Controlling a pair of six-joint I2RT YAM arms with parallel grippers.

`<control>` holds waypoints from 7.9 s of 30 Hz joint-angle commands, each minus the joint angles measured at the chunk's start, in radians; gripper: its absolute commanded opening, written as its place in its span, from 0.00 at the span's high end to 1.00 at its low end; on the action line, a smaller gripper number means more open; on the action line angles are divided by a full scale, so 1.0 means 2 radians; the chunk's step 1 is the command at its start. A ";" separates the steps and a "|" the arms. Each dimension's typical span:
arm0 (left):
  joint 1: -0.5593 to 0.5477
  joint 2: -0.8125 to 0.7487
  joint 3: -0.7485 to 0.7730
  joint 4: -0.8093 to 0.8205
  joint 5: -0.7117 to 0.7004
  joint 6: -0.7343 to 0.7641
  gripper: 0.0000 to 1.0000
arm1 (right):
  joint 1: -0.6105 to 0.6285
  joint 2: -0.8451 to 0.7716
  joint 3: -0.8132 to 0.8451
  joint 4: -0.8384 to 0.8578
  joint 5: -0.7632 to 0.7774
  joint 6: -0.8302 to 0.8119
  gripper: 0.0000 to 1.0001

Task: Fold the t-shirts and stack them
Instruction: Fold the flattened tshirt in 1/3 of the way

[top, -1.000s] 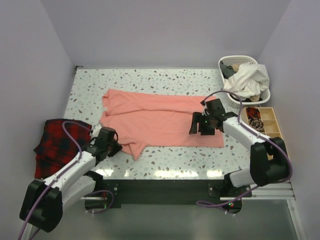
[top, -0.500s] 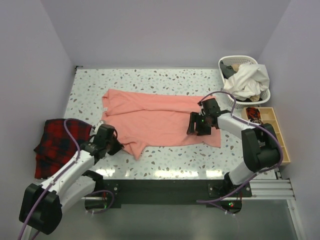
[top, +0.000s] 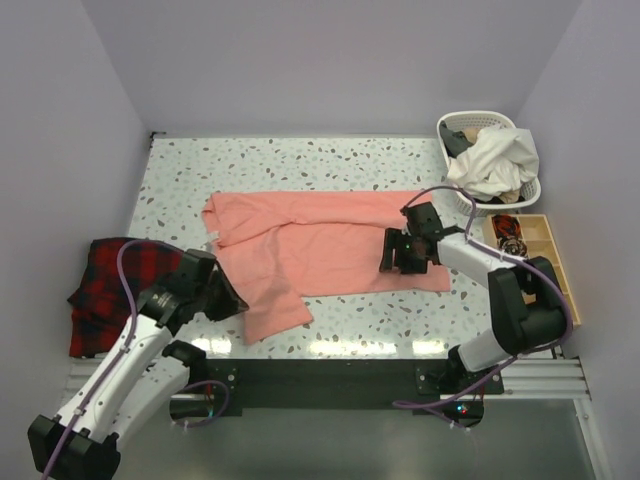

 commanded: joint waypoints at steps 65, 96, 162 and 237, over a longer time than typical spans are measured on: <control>0.079 0.505 0.208 0.369 -0.039 0.165 0.34 | -0.002 0.072 0.145 -0.066 -0.006 -0.044 0.28; 0.073 0.594 0.351 0.317 -0.084 0.196 0.40 | -0.002 0.058 0.123 -0.067 0.004 -0.044 0.28; 0.056 0.423 0.230 0.272 -0.022 0.230 0.35 | -0.007 0.003 0.114 -0.056 0.081 -0.036 0.26; 0.069 0.010 -0.046 0.034 -0.032 0.011 0.27 | -0.100 -0.220 -0.075 -0.158 0.107 0.095 0.06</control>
